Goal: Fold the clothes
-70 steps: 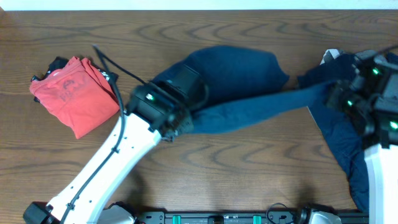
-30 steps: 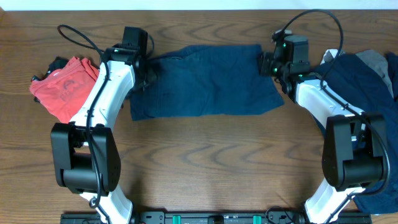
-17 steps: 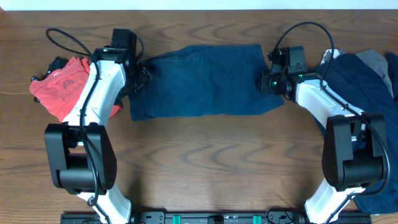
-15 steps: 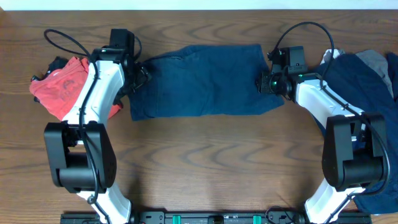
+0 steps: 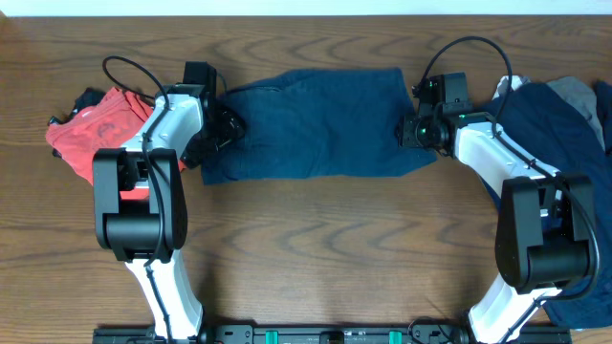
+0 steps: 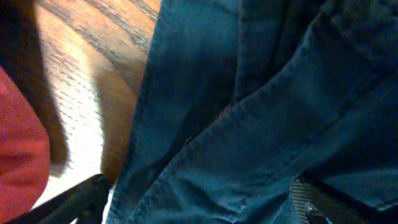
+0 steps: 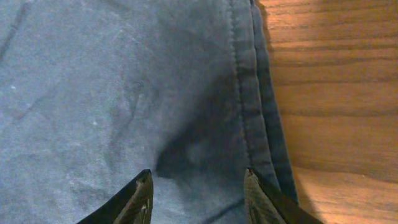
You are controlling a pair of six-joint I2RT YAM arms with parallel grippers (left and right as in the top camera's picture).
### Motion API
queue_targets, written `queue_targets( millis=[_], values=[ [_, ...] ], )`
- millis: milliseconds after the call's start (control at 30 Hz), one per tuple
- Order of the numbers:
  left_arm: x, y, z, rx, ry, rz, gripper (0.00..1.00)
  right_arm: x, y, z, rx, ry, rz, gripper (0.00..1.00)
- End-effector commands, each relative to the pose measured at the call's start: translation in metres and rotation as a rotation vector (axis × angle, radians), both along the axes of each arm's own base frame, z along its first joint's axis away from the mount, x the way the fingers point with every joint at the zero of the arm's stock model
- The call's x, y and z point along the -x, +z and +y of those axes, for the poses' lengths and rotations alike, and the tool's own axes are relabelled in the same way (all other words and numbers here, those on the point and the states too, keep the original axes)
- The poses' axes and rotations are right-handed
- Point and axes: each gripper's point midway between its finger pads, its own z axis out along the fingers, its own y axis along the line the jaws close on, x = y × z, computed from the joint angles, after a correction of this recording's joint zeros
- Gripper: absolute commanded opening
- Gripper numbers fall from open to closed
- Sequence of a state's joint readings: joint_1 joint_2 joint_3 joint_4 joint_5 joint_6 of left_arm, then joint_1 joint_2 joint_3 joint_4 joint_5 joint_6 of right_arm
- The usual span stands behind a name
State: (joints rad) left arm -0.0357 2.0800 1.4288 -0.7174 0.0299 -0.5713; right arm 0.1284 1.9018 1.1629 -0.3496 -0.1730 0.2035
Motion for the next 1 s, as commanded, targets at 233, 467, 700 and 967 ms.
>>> queue_targets(
  millis=[233,467,700,967],
  values=[
    [0.026,-0.019,0.001,-0.012,-0.082,0.124,0.06,-0.001,0.007,-0.004,0.044,-0.004,-0.015,0.44],
    [0.069,-0.002,0.003,-0.01,-0.161,0.281,0.06,-0.007,0.037,-0.022,0.094,-0.053,-0.083,0.43],
    [0.079,0.068,0.003,-0.014,-0.18,0.189,0.06,0.006,0.087,0.024,-0.061,0.175,-0.176,0.19],
    [0.09,0.157,-0.009,0.007,-0.202,-0.065,0.06,0.065,0.067,0.115,-0.272,0.43,0.012,0.01]
  ],
)
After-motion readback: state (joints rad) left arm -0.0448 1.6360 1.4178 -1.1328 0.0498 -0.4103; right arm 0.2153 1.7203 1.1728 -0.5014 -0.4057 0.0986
